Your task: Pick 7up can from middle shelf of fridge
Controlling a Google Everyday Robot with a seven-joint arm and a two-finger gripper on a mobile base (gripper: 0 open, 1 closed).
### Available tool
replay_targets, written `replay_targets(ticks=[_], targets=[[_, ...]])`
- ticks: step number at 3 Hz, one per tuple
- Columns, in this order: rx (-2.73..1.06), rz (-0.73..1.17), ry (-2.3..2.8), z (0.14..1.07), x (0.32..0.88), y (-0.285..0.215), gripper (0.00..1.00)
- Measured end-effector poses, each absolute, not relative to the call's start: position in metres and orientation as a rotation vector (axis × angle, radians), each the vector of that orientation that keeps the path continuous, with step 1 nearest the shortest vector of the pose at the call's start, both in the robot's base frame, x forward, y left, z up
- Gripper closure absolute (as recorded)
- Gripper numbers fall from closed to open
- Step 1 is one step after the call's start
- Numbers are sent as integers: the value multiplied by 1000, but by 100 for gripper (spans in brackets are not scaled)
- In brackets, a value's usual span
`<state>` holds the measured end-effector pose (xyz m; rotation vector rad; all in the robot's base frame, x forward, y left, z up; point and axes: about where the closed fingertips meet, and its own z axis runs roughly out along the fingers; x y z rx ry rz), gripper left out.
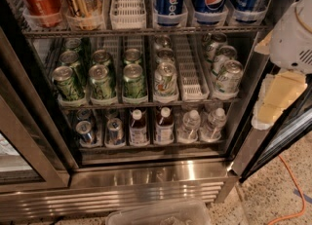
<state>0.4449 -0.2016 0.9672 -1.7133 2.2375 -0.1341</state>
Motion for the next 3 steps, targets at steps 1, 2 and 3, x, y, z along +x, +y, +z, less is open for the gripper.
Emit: replay_targets(ticks=[1, 2, 3], targets=[[-1581, -25, 2265, 949, 449, -201, 0], [-1429, 177, 2261, 924, 458, -187, 0], [-1318, 349, 2248, 908, 472, -165, 0]])
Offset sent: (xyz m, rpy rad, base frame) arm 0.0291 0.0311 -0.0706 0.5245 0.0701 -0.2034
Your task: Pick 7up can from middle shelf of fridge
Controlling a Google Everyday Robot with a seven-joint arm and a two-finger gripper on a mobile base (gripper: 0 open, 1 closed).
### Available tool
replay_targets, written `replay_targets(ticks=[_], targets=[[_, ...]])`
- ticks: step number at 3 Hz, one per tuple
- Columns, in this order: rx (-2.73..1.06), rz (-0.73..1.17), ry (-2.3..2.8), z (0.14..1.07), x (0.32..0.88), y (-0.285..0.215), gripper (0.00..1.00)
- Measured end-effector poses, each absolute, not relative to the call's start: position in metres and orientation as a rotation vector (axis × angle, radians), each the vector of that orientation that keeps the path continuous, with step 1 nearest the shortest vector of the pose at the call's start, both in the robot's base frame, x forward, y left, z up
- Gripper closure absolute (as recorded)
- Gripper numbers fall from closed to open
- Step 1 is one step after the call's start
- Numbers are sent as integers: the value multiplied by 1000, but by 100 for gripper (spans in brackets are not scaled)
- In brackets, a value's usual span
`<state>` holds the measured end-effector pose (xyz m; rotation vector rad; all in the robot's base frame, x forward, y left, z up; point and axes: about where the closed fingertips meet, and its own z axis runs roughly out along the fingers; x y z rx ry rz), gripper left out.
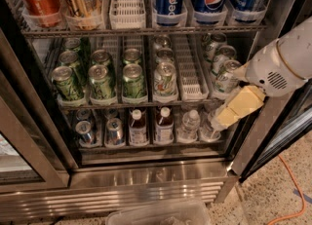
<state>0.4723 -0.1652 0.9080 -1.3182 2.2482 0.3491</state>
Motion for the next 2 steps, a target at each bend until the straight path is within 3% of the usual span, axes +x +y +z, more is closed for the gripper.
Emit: replay_targets(ticks=[2], targets=[[-1291, 412, 2183, 913, 471, -165, 0]])
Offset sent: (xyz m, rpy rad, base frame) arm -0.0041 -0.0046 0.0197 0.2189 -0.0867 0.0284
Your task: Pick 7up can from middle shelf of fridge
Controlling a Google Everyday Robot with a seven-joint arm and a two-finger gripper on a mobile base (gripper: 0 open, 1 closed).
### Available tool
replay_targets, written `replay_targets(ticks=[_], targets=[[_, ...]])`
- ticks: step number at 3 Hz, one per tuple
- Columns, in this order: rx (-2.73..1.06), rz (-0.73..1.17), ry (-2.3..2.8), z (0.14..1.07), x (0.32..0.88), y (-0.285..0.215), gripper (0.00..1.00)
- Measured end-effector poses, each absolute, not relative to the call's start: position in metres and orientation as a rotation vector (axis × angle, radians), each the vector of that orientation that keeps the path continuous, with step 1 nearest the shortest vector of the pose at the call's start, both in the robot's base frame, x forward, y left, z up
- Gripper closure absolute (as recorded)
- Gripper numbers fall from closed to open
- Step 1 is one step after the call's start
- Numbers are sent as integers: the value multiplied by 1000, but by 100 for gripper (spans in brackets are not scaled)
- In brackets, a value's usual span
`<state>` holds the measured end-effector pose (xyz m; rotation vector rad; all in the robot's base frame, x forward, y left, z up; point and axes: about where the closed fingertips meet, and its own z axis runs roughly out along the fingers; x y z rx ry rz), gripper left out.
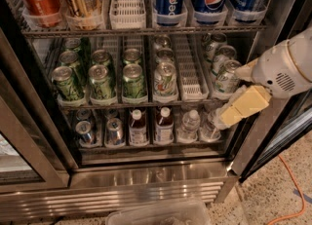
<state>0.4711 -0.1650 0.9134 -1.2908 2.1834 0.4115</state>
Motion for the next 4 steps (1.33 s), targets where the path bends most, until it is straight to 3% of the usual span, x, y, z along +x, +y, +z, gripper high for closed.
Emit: replay_targets(ticks=[2, 4], targets=[[-1067, 738, 2060, 882, 481, -133, 0], [-1036, 863, 1939, 885, 503, -78, 0]])
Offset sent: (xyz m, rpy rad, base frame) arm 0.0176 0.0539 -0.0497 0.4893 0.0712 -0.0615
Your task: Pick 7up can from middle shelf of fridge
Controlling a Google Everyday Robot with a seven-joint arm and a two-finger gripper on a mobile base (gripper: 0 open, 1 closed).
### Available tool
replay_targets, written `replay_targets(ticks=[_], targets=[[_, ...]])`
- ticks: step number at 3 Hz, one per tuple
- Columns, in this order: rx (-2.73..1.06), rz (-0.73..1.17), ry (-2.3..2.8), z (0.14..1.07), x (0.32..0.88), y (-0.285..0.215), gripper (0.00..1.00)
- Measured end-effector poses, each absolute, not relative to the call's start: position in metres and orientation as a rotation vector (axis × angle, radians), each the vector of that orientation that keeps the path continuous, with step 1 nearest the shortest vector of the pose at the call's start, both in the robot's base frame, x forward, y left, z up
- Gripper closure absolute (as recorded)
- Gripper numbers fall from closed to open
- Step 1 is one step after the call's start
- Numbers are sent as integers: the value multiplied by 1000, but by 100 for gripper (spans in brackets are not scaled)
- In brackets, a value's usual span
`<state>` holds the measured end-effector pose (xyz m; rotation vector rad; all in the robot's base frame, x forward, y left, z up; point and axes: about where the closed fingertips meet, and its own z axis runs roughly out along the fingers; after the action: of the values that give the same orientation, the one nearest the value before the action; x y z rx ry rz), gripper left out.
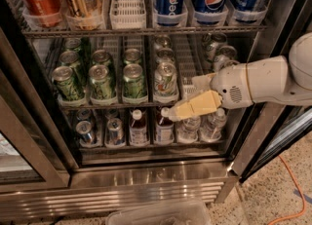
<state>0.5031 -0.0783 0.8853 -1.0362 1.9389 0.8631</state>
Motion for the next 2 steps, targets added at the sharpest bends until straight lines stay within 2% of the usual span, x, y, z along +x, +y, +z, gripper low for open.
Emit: replay_targets(ticks=[2], targets=[[-952, 803, 1814, 889, 517, -51, 0]])
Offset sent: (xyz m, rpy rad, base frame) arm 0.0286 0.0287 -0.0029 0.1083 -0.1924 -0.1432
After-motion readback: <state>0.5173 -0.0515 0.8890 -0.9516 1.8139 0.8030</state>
